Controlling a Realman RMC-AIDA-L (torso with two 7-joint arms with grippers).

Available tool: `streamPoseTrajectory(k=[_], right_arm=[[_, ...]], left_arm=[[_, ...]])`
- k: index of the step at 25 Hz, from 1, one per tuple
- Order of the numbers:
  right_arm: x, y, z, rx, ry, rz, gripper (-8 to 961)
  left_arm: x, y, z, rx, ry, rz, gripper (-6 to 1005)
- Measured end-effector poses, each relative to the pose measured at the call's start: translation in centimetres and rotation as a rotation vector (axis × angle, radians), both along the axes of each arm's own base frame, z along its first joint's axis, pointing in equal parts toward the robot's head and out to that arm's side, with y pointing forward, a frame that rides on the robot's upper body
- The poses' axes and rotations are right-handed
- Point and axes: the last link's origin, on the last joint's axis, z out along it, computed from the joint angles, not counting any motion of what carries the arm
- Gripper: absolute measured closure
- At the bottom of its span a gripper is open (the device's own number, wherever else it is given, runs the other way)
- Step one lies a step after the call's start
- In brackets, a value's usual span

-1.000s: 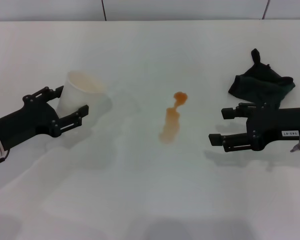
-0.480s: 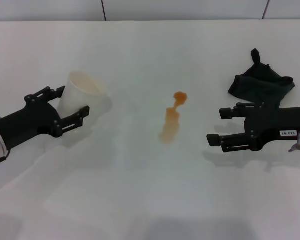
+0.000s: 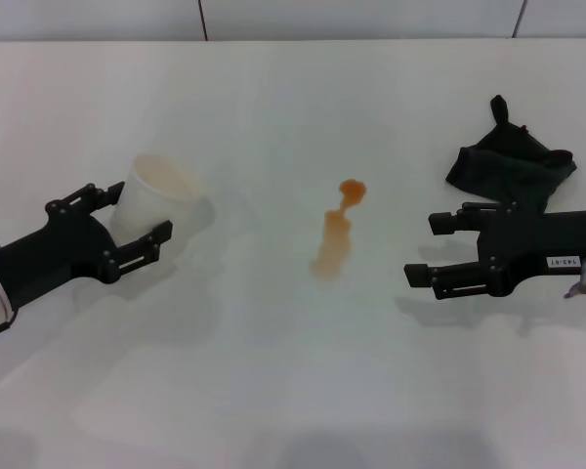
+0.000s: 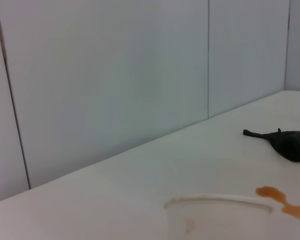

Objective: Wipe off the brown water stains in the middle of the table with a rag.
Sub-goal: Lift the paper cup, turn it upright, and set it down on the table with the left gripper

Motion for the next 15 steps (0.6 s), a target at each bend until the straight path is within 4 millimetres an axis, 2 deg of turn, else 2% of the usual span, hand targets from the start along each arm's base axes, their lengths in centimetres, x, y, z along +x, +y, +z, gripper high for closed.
streamPoseTrajectory(k=[15], right_arm=[[-0.5, 0.3, -0.1, -0.009, -0.003, 0.01, 99]], left_arm=[[-0.8, -1.3, -0.2, 0.028, 0.01, -0.005, 220]])
